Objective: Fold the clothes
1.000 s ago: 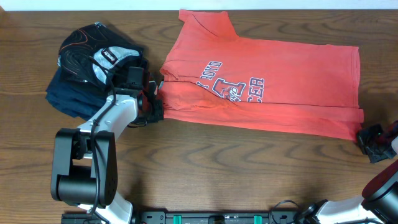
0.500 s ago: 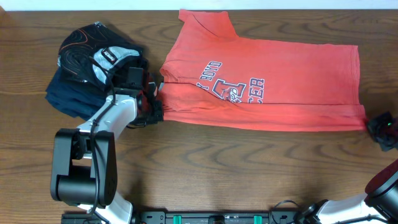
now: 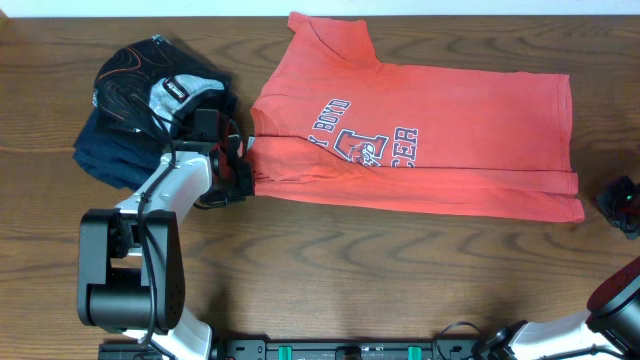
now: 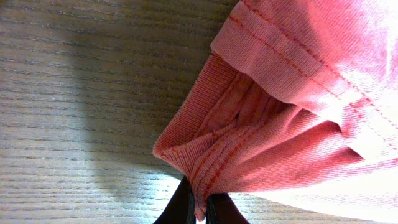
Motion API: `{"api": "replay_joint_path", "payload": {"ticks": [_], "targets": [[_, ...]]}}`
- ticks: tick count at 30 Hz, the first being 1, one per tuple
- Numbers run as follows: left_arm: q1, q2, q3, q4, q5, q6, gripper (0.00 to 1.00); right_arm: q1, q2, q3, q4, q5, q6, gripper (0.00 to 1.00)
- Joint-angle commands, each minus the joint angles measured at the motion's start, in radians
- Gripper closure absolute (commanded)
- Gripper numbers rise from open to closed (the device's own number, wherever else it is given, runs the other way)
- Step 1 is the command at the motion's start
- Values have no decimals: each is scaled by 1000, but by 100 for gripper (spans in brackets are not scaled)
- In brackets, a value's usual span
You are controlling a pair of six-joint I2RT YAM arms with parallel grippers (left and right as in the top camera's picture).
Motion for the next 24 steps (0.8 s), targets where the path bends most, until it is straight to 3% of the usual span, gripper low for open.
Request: {"api": "replay_joint_path", "payload": {"ticks": [1,9,10,11,15,24], "targets": [[7,-17,18,-11,-29,3,94,-11,-1,18,-19,36,-15,94],[7,-17,18,-13,-29,3,94,-11,0,18,-251,1,126,88],[7,-17,18,-12,-29,3,94,-11,0,18,-271,19,131,67],[7,-17,18,-12,-29,3,94,-11,0,17,-288,44,132,61],[7,-17,18,-11,-29,3,94,-11,0,17,-321,84,159,60],[7,-17,18,-4,-29,3,94,-10,0,0,-232,63,232,71]]}}
